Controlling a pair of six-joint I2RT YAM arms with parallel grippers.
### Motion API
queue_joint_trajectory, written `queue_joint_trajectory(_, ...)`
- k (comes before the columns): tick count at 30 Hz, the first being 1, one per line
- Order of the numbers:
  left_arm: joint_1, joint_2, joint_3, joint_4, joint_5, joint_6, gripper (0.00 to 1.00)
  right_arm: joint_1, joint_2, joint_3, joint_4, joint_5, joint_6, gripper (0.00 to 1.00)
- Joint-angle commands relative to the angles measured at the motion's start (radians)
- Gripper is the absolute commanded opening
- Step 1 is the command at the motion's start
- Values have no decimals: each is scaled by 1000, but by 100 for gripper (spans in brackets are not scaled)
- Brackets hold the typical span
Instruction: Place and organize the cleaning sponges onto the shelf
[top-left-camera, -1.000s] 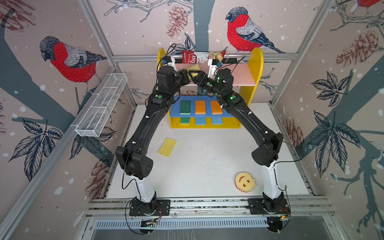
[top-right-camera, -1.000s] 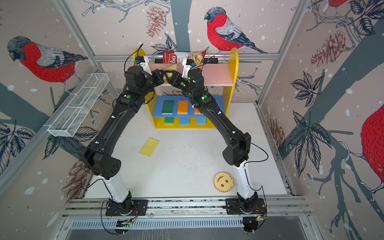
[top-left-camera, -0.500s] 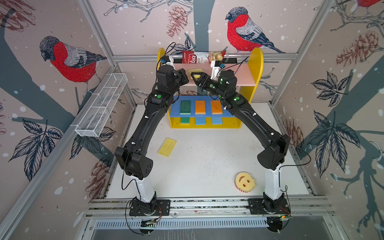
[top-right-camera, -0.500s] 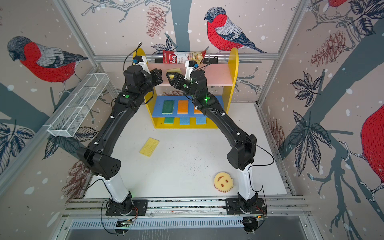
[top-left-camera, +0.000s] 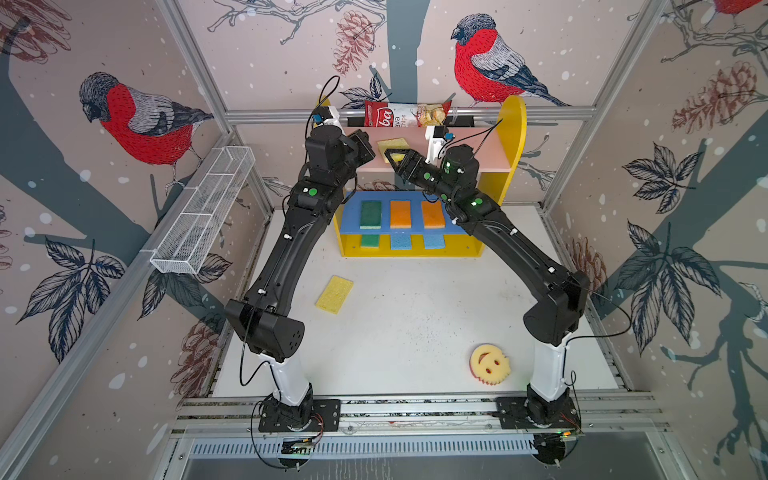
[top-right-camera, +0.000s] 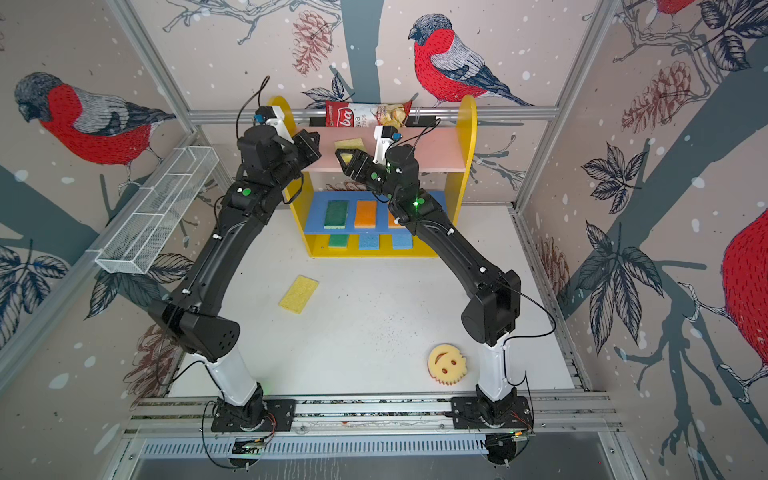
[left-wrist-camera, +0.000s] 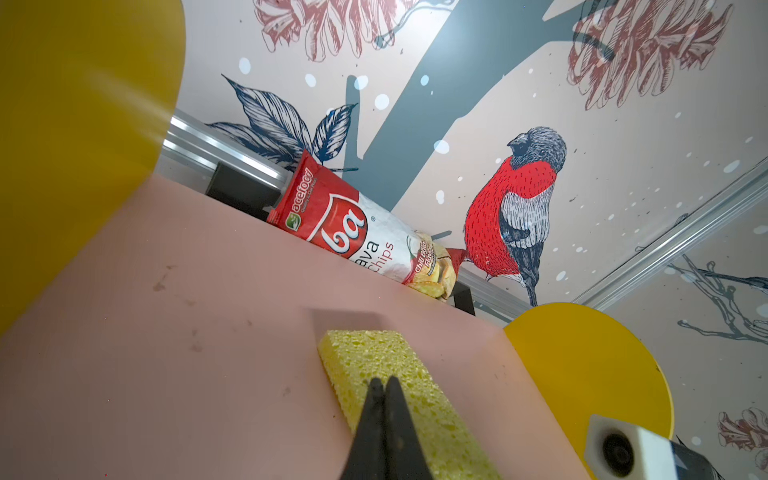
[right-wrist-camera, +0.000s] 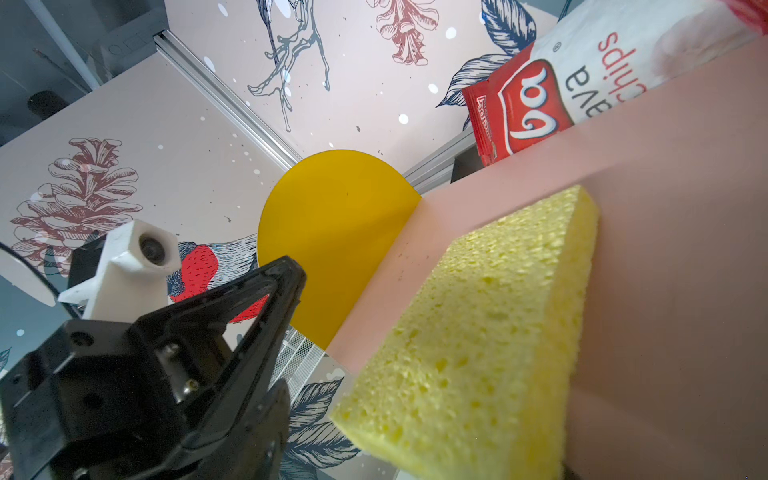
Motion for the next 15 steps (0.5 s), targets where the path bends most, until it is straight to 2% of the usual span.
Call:
queue_joint_trajectory(1, 1, 7, -17, 25, 23, -25, 0, 5, 39, -6, -148, 11, 24, 66)
queue_joint_trajectory(8, 1, 16, -43, 64, 36, -33, 0, 43, 102, 66, -194, -22, 13, 68)
queue_joint_trajectory(15, 1, 34, -44, 87, 32, -37, 0, 28, 73, -3, -169, -22, 32, 70)
